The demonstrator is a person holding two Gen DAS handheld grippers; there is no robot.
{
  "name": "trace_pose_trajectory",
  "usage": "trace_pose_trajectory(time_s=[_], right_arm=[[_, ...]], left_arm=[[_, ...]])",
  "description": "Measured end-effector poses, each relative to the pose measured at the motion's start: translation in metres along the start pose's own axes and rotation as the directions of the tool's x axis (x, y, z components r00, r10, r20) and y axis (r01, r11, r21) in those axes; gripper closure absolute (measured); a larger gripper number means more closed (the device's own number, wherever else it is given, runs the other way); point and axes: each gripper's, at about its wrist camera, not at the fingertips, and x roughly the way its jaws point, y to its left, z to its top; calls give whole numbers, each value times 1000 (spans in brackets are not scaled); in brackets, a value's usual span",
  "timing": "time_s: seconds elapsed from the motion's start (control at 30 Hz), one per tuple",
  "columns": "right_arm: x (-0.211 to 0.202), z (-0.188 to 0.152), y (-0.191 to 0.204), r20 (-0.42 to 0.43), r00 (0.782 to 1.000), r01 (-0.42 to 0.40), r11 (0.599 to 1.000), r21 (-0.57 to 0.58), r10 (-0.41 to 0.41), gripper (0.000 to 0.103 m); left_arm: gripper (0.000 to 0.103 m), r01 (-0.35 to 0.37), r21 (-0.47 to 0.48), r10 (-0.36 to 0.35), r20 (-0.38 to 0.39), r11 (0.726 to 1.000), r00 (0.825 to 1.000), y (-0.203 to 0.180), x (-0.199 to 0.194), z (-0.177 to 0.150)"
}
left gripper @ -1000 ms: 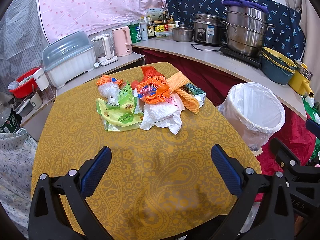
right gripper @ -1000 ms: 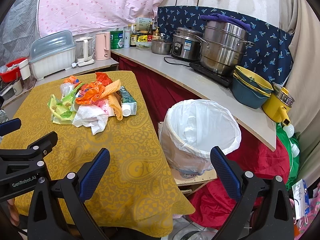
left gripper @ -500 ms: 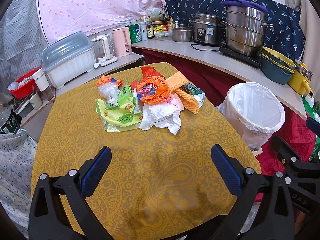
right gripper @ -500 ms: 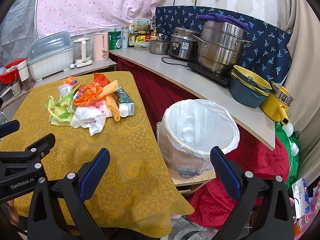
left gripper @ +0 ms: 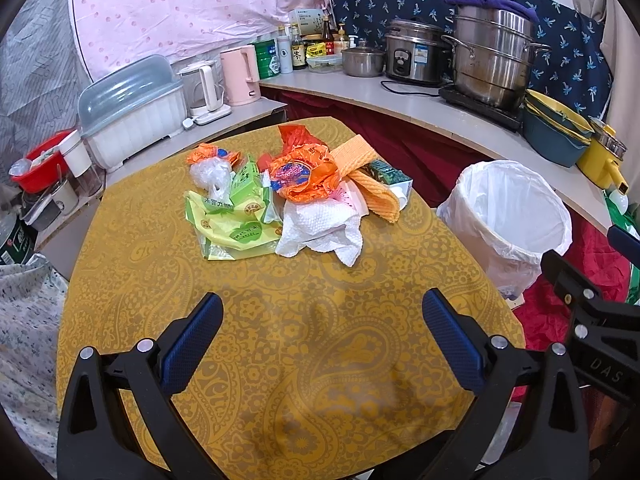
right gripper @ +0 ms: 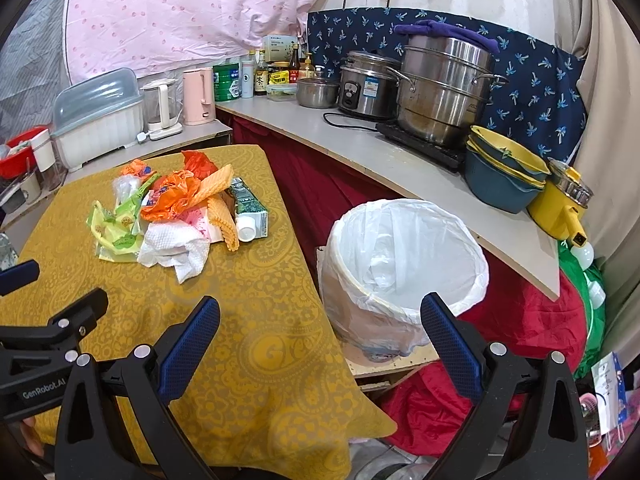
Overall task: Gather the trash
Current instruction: 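Move the right gripper to the green toothpaste box and close on it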
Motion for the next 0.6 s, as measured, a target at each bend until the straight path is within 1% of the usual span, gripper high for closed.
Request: trace_pose_trajectory(time_s=[0.27,0.4,0.6], right_arm=[[28,12,7,-18,999,-35,999,25,35,7],[44,18,15,-25,999,-41,999,19,42,7],[79,34,28,-39,997,-59,998,11,60,7]], left_arm=[[8,-8,-20,8,-13,1000,1000,12,18,8],[8,-18,-27,18,-20,999,1000,18,31,14],[8,-31,-57,28,-43,998,999,35,56,25]])
